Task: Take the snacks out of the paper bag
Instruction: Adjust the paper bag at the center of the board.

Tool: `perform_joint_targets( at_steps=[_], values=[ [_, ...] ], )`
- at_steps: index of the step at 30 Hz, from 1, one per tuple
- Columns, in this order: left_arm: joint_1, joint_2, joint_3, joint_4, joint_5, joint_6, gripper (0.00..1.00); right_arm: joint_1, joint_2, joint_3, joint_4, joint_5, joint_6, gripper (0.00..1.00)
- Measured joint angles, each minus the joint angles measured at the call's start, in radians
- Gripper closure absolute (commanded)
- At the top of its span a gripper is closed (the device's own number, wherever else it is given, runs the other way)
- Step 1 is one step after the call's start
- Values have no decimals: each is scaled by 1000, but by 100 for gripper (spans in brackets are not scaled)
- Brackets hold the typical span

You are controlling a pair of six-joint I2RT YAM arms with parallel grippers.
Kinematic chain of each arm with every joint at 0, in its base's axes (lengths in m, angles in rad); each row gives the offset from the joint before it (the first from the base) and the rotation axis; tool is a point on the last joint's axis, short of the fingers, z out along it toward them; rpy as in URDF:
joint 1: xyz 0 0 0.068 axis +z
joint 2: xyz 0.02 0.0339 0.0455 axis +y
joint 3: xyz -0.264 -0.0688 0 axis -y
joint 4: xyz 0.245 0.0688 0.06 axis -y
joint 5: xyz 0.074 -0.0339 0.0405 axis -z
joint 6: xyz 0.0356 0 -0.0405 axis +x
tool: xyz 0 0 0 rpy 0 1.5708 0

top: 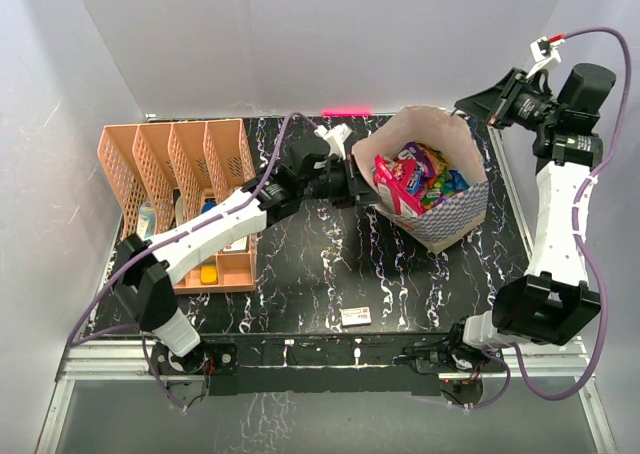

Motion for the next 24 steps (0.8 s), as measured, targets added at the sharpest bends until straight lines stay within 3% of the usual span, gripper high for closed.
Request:
perform_joint_targets(
  at_steps=[1,7,14,24],
  values=[
    [-2,-25,-19,-18,-5,11,90,11,-11,-23,21,-5,15,92],
    [-6,-148,-86,-169,-101,119,43,101,-61,-92,95,-8,59,92],
    [-5,-326,-144,-299,-180,249,2,137,-113,-126,87,13,22,92],
    [-5,-454,-160,-363,-164,359,2,217,-283,-336,128,23,2,92]
  ],
)
